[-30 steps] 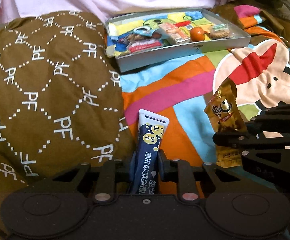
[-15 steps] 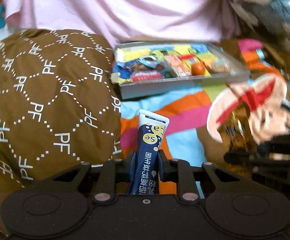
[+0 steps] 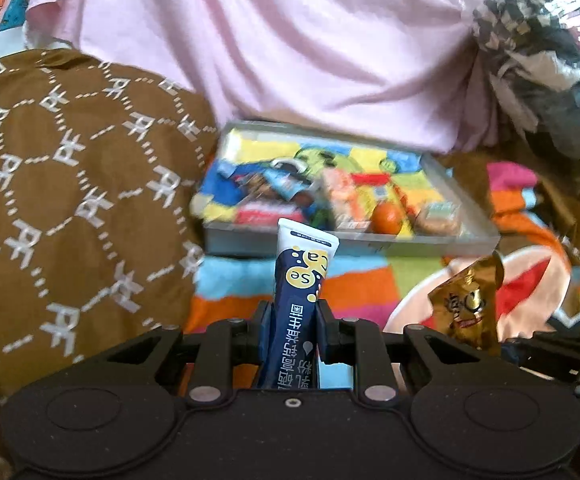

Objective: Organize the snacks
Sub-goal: 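Lift both packs and carry them over the grey tray, then lower both packs into the grey tray and open both tools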

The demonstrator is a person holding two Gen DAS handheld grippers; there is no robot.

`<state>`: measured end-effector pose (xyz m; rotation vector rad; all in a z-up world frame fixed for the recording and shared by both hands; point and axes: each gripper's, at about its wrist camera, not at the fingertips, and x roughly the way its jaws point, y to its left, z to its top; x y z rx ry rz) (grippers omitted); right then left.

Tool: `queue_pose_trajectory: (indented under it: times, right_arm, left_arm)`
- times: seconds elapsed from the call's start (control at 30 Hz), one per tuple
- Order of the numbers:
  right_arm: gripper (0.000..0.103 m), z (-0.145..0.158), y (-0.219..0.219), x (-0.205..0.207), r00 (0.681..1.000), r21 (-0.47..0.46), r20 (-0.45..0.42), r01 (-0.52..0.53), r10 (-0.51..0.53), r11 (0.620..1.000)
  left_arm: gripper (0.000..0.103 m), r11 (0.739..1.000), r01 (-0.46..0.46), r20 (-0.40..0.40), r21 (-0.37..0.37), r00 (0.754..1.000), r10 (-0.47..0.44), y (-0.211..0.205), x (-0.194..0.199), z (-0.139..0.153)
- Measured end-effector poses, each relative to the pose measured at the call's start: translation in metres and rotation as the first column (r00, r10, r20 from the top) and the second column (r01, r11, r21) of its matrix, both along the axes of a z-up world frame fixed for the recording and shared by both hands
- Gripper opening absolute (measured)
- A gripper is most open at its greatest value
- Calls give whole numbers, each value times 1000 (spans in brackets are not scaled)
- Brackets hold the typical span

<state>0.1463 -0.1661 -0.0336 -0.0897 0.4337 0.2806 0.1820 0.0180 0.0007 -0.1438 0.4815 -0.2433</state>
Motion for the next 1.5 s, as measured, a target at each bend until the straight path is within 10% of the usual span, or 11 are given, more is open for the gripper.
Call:
queue_pose_trajectory:
  times: [0.57,1.23,1.5]
  right_arm:
    - [16,43,-20,84,995,-63,103,15,-8,998]
    - [18,43,-25,153,999,-24,4,35,-35,999]
    - [52,41,-27,152,998,-61,38,61,-59,996]
  left_arm:
    - [24,999,-20,71,-35,997,22,-52,103,44]
    - [25,998,-58,-30,10,998,59,-59,168,31]
    - [39,999,-46,-43,24,998,47,-63,169,29]
